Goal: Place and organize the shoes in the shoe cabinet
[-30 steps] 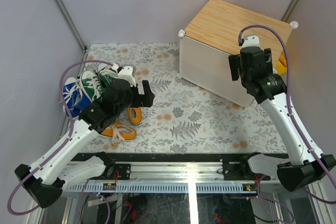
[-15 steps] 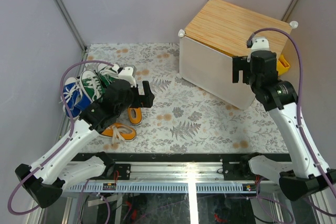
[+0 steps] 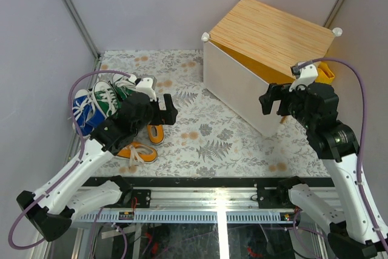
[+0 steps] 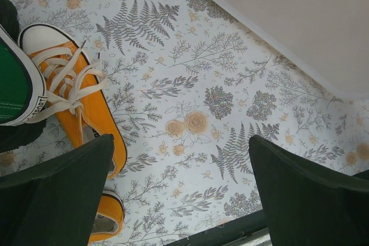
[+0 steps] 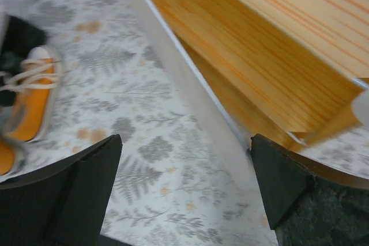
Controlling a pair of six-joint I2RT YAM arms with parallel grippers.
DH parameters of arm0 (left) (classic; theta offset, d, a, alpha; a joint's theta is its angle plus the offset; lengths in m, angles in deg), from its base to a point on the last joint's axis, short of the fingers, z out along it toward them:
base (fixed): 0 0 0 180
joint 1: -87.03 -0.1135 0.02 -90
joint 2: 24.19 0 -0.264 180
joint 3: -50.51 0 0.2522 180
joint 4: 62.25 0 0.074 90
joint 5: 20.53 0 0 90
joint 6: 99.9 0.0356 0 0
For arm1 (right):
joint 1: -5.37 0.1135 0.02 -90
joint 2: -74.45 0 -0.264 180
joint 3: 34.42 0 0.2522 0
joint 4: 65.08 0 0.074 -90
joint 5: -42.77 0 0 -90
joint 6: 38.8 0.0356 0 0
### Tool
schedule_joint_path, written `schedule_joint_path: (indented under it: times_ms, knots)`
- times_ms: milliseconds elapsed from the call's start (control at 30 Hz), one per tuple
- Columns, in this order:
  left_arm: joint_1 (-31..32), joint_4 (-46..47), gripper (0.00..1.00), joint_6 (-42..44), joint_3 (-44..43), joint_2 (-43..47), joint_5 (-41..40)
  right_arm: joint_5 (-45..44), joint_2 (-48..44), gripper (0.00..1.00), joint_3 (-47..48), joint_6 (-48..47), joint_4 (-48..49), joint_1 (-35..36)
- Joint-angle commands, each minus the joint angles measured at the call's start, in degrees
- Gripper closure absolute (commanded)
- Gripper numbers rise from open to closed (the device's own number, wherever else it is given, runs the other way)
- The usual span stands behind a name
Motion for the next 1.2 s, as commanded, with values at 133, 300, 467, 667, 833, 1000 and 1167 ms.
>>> schedule_joint_path:
  times_ms: [133,300,467,667,833,1000,1167]
  knots:
    - [0.10,-1.12,0.00,0.62,-3.16,2.18,-2.02,33.74,-4.31,0.00,-13.11,12.37,10.10,1.21]
    - [0.10,-1.37,0.00,0.09,-3.85,2.49,-1.37,32.80,-6.08,0.00,-14.49,11.20,9.17,1.67]
    - [0.11,-1.87,0.00,-0.13,-4.69,1.95,-0.96,37.74,-5.81,0.00,-15.18,13.13,12.50,2.33]
    - [0.09,-3.92,0.00,1.01,-8.05,2.09,-2.57,33.29,-3.12,0.00,-16.26,14.95,18.22,12.37]
    - [0.10,-5.99,0.00,2.67,-10.59,2.41,-6.00,24.94,3.12,0.00,-15.11,16.21,23.60,25.97]
    - [0.10,-9.10,0.00,2.77,-14.02,3.09,-13.74,22.06,12.01,0.00,-15.09,16.94,32.22,33.79]
    - [0.10,-10.28,0.00,3.06,-15.90,4.27,-17.93,22.23,25.43,0.00,-7.73,15.54,38.32,41.48]
